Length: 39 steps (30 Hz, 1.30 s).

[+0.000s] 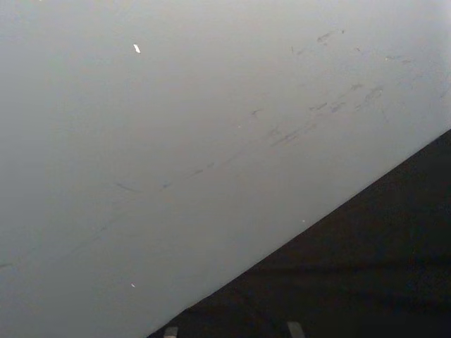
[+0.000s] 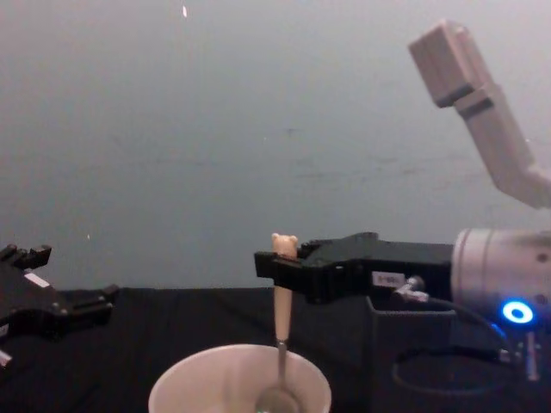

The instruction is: Pick up the stirring spoon with one hand, stir inside the cup, then place it back in its original position.

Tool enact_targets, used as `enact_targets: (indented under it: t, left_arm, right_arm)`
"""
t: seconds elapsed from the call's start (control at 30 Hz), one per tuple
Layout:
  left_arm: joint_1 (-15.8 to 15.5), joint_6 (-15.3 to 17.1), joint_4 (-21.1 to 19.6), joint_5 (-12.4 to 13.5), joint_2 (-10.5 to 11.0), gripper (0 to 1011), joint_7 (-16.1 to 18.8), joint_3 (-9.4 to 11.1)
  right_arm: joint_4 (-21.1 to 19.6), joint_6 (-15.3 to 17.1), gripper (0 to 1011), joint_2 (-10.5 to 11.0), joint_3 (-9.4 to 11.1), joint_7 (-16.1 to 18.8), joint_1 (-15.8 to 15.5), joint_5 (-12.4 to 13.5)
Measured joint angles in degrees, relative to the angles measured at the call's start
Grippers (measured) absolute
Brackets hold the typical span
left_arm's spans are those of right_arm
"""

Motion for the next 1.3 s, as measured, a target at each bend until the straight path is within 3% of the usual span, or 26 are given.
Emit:
enact_targets:
  t: [0.27, 0.57, 0.9, 1.3]
  left_arm:
    - [0.00, 0.00, 0.00, 0.00, 0.00, 1001, 0.00, 0.00]
    - [0.00, 0.00, 0.00, 0.00, 0.00, 1001, 0.00, 0.00]
    - [0.00, 0.00, 0.00, 0.00, 0.00, 1001, 0.00, -0.01]
    - [0.00, 0.00, 0.00, 0.00, 0.00, 1001, 0.00, 0.00]
  right_arm:
    - [-4.58, 1.30, 223, 3.30, 0.34, 1.51, -2.84, 1.17]
    - [-6.89, 1.69, 223, 4.57, -0.74, 2.60, -3.92, 1.94]
    - [-6.81, 1.54, 223, 2.98, -2.38, 2.62, -2.88, 2.12]
    - [-2.23, 0.14, 223, -0.90, -3.90, 1.60, 0.49, 0.84]
